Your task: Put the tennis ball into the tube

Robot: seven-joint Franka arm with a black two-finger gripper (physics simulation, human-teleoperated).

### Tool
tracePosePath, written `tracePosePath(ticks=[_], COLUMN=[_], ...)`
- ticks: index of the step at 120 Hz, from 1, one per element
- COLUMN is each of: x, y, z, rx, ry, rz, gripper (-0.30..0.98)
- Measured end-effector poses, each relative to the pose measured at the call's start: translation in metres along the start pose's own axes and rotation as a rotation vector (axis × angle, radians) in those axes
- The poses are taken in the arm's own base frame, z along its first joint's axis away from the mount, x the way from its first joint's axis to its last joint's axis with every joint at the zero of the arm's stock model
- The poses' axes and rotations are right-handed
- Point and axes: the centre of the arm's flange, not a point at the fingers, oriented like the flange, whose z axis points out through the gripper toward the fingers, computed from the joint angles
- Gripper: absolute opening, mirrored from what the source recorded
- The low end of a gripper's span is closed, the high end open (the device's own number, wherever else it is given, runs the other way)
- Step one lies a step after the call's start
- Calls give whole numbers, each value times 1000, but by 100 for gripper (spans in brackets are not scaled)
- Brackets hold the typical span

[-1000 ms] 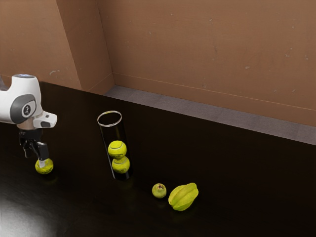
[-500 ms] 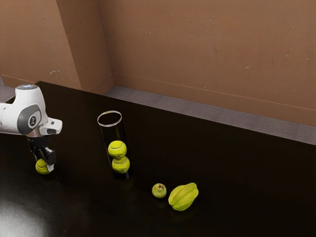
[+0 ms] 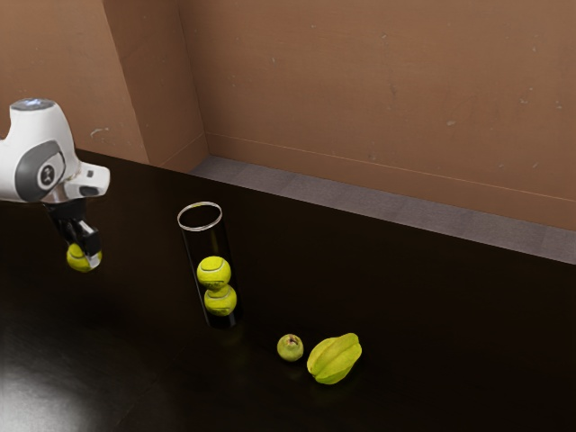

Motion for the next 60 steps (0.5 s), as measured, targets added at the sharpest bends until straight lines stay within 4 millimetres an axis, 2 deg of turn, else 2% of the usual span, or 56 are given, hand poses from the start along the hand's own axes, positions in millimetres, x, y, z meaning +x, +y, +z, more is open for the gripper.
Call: tracePosePath(ticks=[10, 19, 33, 42, 60], x=[4, 17, 36, 47, 66], y=[18, 41, 69, 86, 126], z=[-48, -87, -139, -161, -188], rx=[24, 45, 63, 58, 28], ry=[53, 102, 171, 203, 246], rz=[4, 29, 61, 82, 130], gripper=[7, 0, -3, -3, 0])
